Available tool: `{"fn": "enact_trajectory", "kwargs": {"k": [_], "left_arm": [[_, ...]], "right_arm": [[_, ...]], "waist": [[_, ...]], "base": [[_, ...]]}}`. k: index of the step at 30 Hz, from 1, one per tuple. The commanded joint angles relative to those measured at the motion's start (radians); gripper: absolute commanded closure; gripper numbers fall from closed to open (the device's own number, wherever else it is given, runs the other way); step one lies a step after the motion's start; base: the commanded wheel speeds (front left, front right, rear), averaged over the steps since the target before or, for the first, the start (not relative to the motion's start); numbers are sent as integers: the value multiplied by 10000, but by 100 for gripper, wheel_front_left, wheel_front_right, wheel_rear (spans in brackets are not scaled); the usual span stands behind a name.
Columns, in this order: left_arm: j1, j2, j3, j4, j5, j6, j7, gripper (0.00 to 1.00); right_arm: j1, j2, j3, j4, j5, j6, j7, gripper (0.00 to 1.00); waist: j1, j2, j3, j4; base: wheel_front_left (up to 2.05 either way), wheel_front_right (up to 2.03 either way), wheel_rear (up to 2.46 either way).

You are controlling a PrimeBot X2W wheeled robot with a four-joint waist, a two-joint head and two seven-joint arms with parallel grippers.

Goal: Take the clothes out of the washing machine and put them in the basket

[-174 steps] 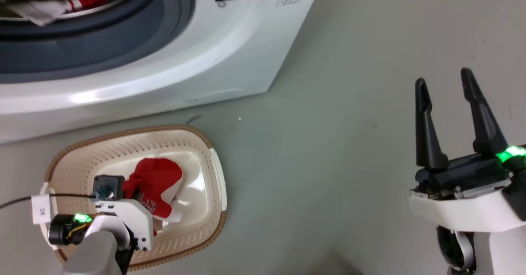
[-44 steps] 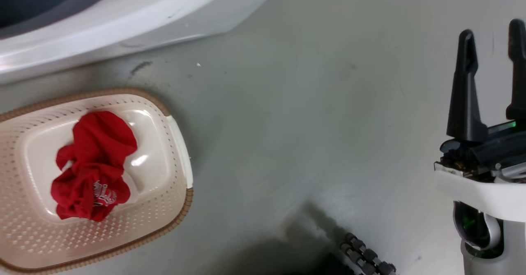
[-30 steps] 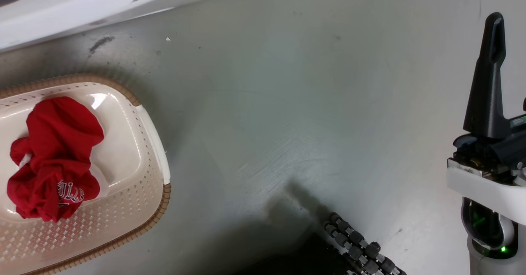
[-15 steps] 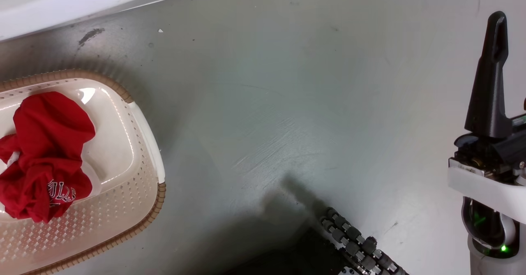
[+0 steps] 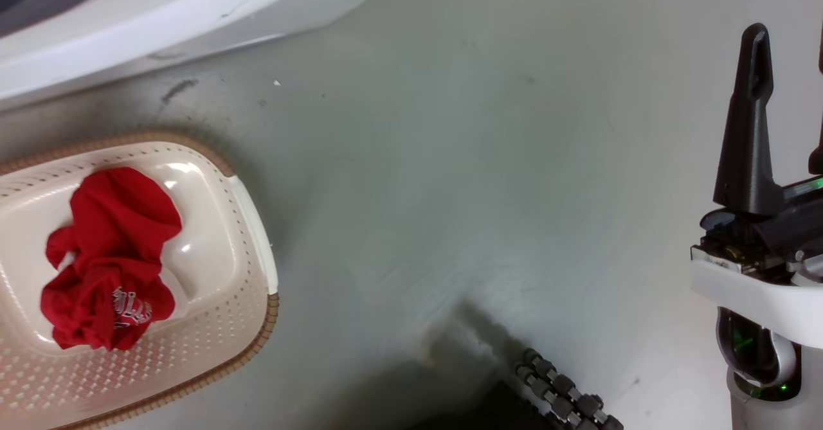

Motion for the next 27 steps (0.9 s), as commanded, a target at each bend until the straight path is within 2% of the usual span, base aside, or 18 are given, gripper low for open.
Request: {"fn": "enact_trajectory", "kwargs": {"k": [1,11,23,27], "left_arm": [[410,-44,-77,58,-133,-6,-453,100],[2168,-290,-328,266,-833,-7,-3332,100],[4447,-534,-373,307,-1622,-7,-6095,100],[5340,-825,-342,300,-1769,50,-6980,100]], "right_arm": [[80,1,-43,51,-96,-7,-20,0],[411,3,27,313,-550,-7,-20,0],[915,0,15,588,-1060,-7,-20,0],[1153,1,-45,698,-1248,-7,-20,0]], "waist": [[0,0,-325,157],[0,0,-1562,565],[0,0,-2975,1027],[0,0,-3541,1209]], "base": [[0,0,0],[0,0,0],[0,0,0],[0,0,0]]}}
